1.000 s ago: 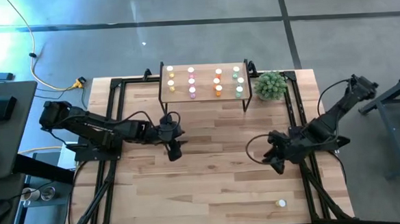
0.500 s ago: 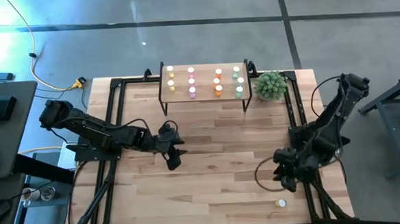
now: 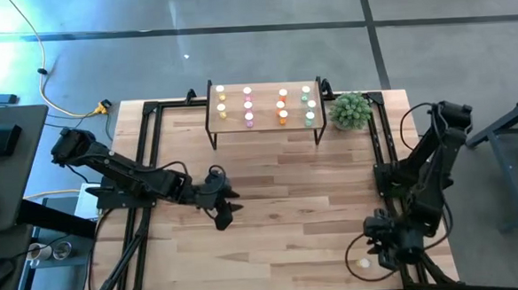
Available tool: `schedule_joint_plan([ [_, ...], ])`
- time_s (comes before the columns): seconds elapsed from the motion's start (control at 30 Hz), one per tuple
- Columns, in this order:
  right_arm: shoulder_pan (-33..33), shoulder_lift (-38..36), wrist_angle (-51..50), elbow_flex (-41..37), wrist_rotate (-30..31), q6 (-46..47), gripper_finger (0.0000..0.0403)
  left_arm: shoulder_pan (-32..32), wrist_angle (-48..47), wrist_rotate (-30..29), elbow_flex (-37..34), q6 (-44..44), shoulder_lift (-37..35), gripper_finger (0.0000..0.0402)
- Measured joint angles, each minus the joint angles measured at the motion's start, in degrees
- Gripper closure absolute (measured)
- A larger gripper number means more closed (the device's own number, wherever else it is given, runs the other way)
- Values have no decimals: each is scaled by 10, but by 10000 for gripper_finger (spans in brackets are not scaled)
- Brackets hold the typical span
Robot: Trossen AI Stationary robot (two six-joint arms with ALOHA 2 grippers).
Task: Pick and place medicine bottles onto shelf by color
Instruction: Put the yellow pill bottle on the shelf aligned with the other yellow pill bottles
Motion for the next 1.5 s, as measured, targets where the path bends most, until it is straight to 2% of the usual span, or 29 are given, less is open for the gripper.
schedule_joint_plan([
  [0.2, 29, 2, -9, 0, -4, 27, 272, -8, 17, 0, 0, -20, 0, 209],
  [0.47, 34, 2, 10, 0, -29, 25, 268, -11, 17, 0, 0, -11, 0, 209],
  [0.63, 34, 7, 13, 0, -29, 13, 231, -11, 17, 0, 0, -14, 0, 209],
  [0.87, 34, 55, 38, 0, -32, -38, 175, -11, 17, 0, 0, -29, 0, 209],
  [1.27, 34, 120, 81, 0, -41, -46, 171, -11, 17, 0, 0, -29, 0, 209],
  [1.5, 33, 120, 110, 0, 2, -36, 171, -11, 17, 0, 0, -29, 0, 209],
])
